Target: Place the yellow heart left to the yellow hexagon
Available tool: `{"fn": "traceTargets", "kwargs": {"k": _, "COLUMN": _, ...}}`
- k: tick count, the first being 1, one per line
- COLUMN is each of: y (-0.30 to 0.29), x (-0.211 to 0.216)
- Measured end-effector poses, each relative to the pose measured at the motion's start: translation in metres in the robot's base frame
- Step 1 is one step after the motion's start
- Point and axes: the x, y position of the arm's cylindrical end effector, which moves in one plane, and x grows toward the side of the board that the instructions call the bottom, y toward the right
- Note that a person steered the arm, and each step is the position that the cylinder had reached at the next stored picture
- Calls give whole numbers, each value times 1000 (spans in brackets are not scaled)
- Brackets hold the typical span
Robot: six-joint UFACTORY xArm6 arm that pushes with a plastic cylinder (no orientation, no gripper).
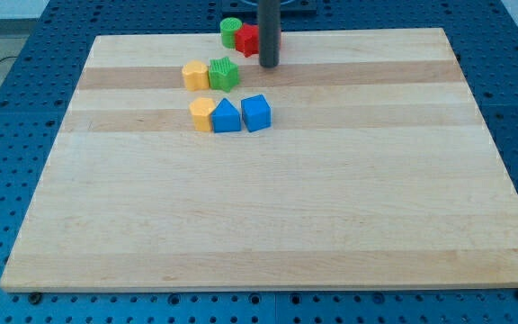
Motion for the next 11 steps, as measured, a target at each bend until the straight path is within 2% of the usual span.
{"fn": "traceTargets", "kwargs": {"k": 2, "y": -82, "x": 2}}
{"fn": "traceTargets", "kwargs": {"k": 3, "y": -113, "x": 24}}
{"fn": "traceTargets", "kwargs": {"k": 5, "y": -152, "x": 40}}
{"fn": "traceTargets", "kwargs": {"k": 6, "y": -156, "x": 57}}
{"fn": "traceTargets", "kwargs": {"k": 8, "y": -151, "x": 42}}
{"fn": "traceTargets", "kwargs": {"k": 10, "y": -151, "x": 85}}
{"fn": "traceTargets", "kwargs": {"k": 11, "y": -151, "x": 83}}
